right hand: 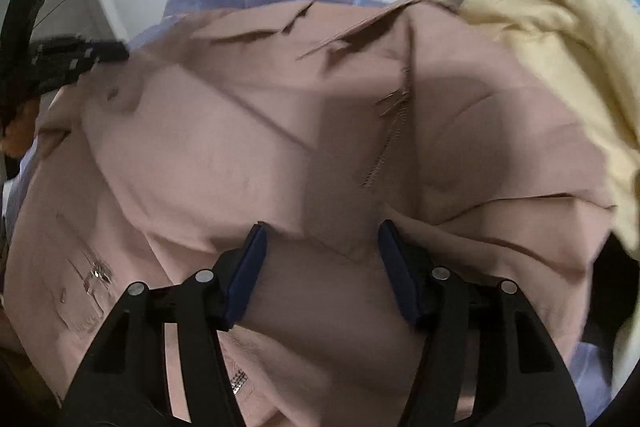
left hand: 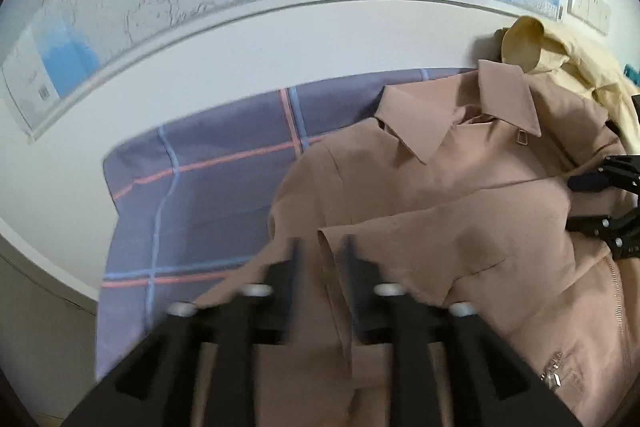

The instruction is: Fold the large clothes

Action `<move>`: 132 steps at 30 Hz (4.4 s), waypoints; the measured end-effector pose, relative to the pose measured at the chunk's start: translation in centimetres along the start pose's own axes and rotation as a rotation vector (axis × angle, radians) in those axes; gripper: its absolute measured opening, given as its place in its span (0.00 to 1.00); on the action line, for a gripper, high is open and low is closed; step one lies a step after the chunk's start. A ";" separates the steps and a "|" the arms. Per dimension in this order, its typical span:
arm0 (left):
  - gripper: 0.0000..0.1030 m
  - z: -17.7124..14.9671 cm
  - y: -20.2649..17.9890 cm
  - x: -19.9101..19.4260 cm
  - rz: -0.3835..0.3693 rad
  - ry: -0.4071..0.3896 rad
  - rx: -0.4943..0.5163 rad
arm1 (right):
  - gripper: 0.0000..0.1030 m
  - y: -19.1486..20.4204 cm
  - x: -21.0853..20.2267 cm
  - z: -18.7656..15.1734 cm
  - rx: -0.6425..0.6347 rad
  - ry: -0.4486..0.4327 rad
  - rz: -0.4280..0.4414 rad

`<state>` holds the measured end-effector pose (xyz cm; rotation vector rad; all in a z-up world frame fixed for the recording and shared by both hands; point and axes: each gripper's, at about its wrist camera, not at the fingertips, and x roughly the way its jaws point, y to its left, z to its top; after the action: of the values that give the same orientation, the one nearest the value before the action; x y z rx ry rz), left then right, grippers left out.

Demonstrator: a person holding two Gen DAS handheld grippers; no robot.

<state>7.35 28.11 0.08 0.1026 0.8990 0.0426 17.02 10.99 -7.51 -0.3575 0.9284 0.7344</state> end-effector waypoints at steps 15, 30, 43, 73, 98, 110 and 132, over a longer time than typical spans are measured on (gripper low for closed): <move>0.73 -12.8 8.1 -7.8 0.109 -0.036 -0.244 | 0.68 11.7 3.4 4.4 -0.236 -0.003 0.119; 0.06 -15.3 10.0 -7.3 0.249 -0.024 -0.294 | 0.74 9.3 1.7 3.0 -0.119 0.001 0.196; 0.60 -8.4 -0.6 -17.0 0.088 -0.363 0.180 | 0.75 8.0 -2.2 2.0 -0.045 -0.067 0.269; 0.03 -15.6 4.5 -8.6 -0.167 -0.132 -0.255 | 0.78 16.1 -6.4 1.6 -0.184 -0.146 0.497; 0.26 -14.6 2.2 -5.3 -0.294 -0.026 -0.212 | 0.64 9.4 -4.3 0.4 0.062 -0.111 0.353; 0.13 -10.5 -4.4 -11.4 -0.580 -0.171 -0.132 | 0.81 16.8 -7.3 -4.6 -0.230 -0.137 0.555; 0.56 -7.8 -3.0 -3.7 -0.096 -0.088 -0.026 | 0.18 -3.2 -10.9 -6.4 0.260 -0.205 0.250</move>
<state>-1.08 25.35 -2.12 0.0365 0.8138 -0.0391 11.32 0.55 -2.24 0.0643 0.8689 0.8495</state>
